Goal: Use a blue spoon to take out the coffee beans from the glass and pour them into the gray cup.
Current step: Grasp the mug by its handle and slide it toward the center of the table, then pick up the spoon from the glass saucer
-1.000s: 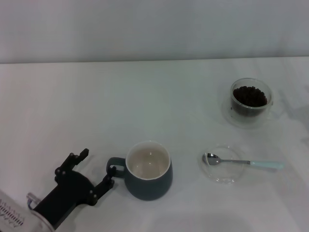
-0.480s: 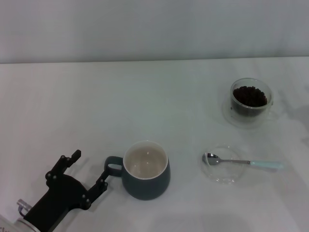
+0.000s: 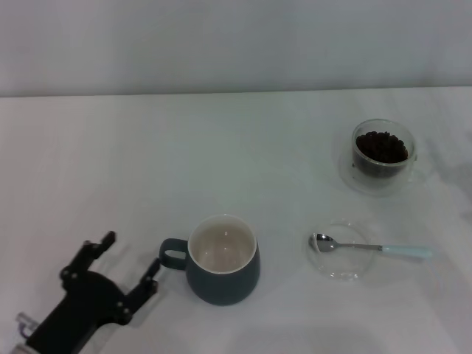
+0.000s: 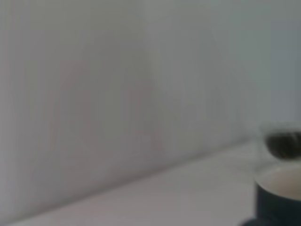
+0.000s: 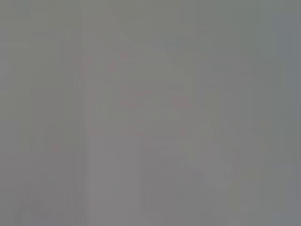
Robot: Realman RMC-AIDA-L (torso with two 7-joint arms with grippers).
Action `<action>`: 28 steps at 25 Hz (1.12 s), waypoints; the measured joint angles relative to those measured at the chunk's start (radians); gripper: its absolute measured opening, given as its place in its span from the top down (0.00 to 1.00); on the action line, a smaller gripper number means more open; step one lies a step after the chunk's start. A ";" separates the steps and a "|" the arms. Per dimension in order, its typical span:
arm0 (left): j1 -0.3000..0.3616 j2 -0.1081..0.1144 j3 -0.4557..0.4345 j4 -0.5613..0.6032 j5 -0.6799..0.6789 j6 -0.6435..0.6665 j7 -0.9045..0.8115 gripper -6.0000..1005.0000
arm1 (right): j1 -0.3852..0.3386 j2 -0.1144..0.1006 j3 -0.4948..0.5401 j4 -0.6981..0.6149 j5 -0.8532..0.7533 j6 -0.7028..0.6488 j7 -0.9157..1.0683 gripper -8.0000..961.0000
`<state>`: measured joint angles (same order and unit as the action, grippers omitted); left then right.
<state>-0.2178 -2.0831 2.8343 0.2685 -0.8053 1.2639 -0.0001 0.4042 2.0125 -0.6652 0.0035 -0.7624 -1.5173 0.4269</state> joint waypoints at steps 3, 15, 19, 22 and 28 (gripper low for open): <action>0.034 0.000 -0.004 -0.009 -0.054 0.080 0.006 0.14 | -0.013 -0.001 0.003 0.008 0.000 0.004 0.075 0.10; 0.046 0.002 -0.004 -0.053 -0.453 0.203 0.004 0.11 | -0.136 -0.006 -0.035 0.089 -0.011 -0.053 0.385 0.10; 0.016 0.003 -0.004 -0.078 -0.533 0.202 -0.027 0.12 | -0.150 -0.006 -0.064 0.168 -0.029 -0.095 0.460 0.10; -0.004 0.003 -0.004 -0.100 -0.581 0.187 -0.096 0.12 | -0.154 -0.006 -0.074 0.212 -0.055 -0.117 0.509 0.10; -0.032 0.003 -0.004 -0.109 -0.678 0.134 -0.170 0.12 | -0.156 -0.005 -0.074 0.290 -0.061 -0.125 0.527 0.11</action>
<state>-0.2493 -2.0801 2.8303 0.1594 -1.4829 1.3984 -0.1700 0.2485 2.0078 -0.7394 0.2934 -0.8238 -1.6424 0.9535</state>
